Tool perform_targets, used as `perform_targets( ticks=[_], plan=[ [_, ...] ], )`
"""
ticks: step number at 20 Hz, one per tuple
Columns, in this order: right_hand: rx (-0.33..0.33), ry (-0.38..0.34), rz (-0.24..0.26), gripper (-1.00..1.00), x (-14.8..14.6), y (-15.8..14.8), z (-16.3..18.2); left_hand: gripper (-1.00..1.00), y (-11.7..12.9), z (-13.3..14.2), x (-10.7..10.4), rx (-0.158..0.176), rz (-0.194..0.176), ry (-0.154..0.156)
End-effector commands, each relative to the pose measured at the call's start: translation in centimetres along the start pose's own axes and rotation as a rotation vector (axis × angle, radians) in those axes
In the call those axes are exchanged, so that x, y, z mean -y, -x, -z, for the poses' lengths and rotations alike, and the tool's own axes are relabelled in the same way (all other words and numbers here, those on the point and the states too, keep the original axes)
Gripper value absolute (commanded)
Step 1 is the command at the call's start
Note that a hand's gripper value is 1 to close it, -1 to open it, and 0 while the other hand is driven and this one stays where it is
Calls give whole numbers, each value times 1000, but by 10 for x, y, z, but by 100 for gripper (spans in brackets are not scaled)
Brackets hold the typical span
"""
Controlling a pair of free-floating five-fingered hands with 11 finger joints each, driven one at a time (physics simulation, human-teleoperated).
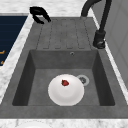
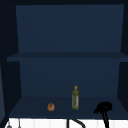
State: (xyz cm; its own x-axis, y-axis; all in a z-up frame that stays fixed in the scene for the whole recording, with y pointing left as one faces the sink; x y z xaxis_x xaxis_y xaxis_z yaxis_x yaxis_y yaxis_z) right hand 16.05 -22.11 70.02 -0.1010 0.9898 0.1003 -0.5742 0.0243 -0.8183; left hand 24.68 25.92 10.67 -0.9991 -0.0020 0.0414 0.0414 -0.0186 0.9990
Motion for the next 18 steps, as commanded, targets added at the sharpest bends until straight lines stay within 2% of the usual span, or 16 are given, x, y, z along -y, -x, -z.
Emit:
perform_targets(
  ticks=[1,6,12,18],
  plan=[
    [2,6,2,-100,-36,3,-5,0,0,0,0,0,0,0],
    [-3,40,-10,-100,-78,5,8,0,0,0,0,0,0,0],
    [-24,21,-4,-100,-122,-2,37,0,0,0,0,0,0,0],
    [15,28,-4,-100,-162,13,63,0,0,0,0,0,0,0]
  ],
)
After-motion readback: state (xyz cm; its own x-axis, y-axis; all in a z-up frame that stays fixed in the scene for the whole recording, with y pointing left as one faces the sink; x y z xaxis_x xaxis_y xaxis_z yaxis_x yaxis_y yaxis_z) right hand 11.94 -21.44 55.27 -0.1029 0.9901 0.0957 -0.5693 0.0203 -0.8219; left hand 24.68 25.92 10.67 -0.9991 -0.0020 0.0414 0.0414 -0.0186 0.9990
